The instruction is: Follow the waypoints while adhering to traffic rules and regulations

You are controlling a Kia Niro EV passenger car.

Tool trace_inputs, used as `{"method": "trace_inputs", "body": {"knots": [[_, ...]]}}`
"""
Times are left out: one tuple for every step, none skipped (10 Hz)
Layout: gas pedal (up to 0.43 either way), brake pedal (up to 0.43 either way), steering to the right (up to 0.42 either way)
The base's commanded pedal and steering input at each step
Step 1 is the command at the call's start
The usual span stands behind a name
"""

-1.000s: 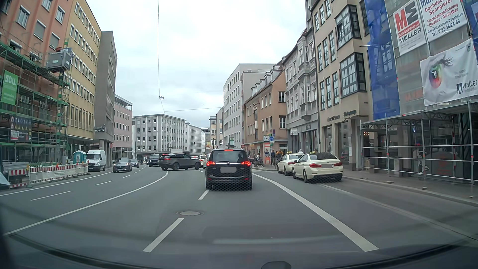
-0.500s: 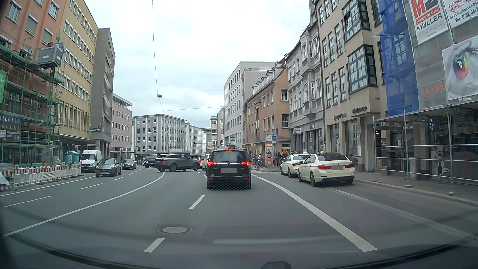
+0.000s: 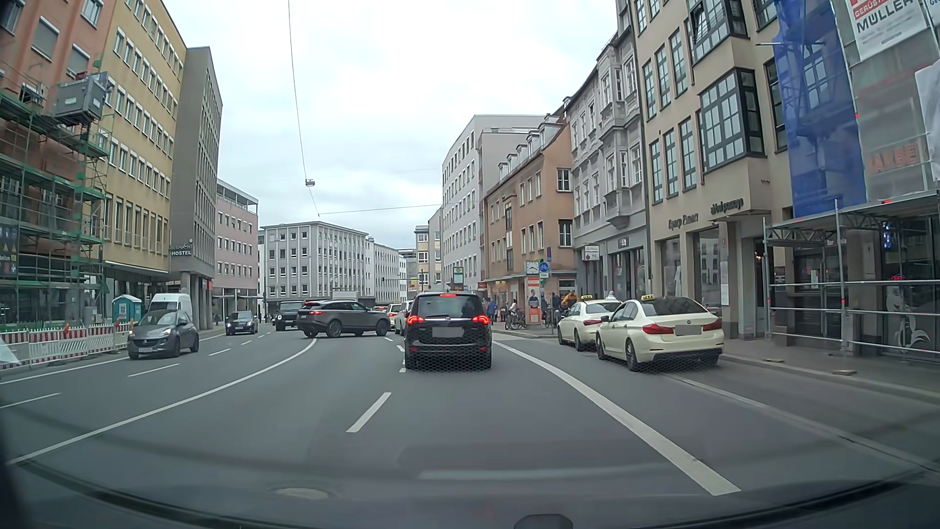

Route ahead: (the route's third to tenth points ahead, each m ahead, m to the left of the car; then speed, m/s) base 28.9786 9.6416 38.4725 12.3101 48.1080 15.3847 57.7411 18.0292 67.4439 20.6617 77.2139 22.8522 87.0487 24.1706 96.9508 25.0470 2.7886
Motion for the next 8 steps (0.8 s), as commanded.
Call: {"method": "trace_inputs", "body": {"knots": [[0.000,0.061,-0.013],[0.000,0.061,-0.013],[0.000,0.061,-0.013],[0.000,0.061,-0.013],[0.000,0.067,-0.013],[0.000,0.067,-0.014],[0.000,0.073,-0.014],[0.000,0.073,-0.014]]}}
